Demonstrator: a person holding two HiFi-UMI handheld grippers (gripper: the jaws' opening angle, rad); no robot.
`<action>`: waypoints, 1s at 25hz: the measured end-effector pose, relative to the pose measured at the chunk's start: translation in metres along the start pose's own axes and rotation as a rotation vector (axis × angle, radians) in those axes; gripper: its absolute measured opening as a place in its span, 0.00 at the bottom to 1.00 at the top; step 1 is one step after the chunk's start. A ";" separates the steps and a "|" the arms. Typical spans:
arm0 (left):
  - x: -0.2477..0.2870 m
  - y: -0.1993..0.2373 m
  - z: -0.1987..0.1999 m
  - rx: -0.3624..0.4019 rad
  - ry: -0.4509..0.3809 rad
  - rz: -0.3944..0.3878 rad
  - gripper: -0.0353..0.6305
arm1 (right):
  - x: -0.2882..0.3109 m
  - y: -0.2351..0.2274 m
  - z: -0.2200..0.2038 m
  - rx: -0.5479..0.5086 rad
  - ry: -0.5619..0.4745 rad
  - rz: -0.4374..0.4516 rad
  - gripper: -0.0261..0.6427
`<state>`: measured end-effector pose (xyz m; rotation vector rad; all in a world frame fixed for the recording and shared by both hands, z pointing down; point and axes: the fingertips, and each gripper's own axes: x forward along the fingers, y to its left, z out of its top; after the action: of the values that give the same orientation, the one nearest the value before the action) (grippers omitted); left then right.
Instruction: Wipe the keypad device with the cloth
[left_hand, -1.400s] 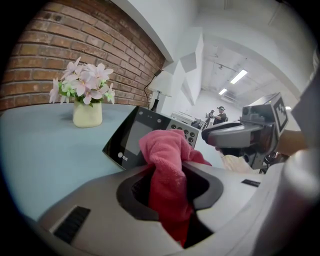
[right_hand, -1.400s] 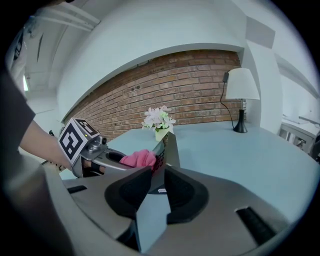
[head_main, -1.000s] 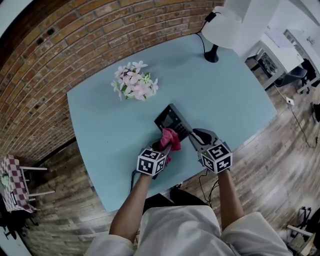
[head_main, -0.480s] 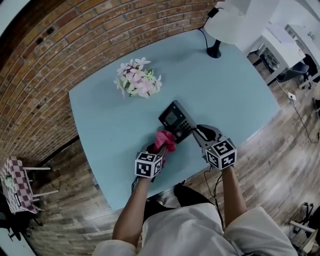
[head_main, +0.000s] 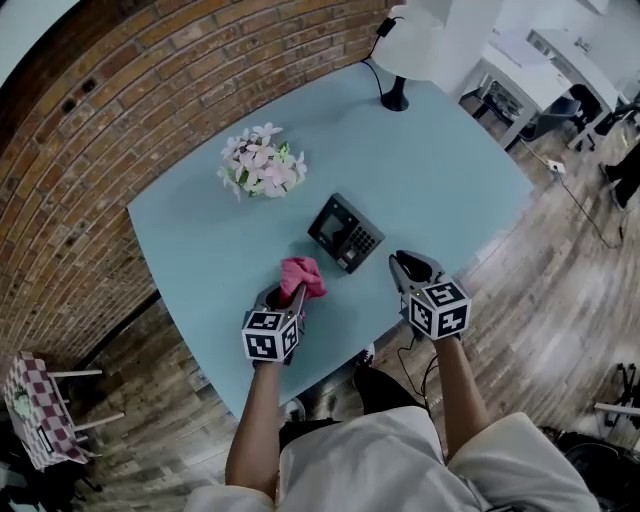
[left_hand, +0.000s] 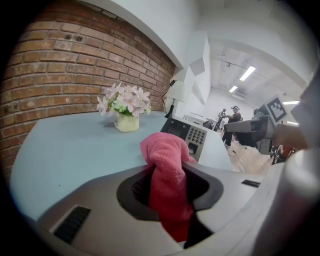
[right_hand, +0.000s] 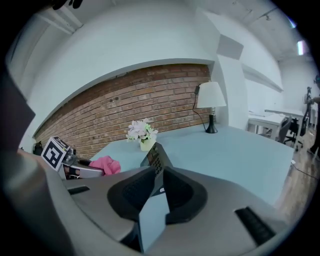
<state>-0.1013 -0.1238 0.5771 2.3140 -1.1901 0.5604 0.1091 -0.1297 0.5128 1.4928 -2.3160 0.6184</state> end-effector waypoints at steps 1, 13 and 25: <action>-0.007 -0.001 0.005 0.018 -0.013 -0.007 0.28 | -0.009 0.004 0.001 0.009 -0.004 -0.021 0.13; -0.127 -0.024 0.048 0.194 -0.191 -0.103 0.28 | -0.109 0.112 0.023 -0.009 -0.146 -0.123 0.07; -0.251 -0.038 0.050 0.325 -0.313 -0.179 0.28 | -0.202 0.221 0.037 -0.091 -0.263 -0.233 0.06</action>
<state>-0.1983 0.0261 0.3905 2.8343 -1.0709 0.3550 -0.0122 0.0879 0.3436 1.8597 -2.2677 0.2651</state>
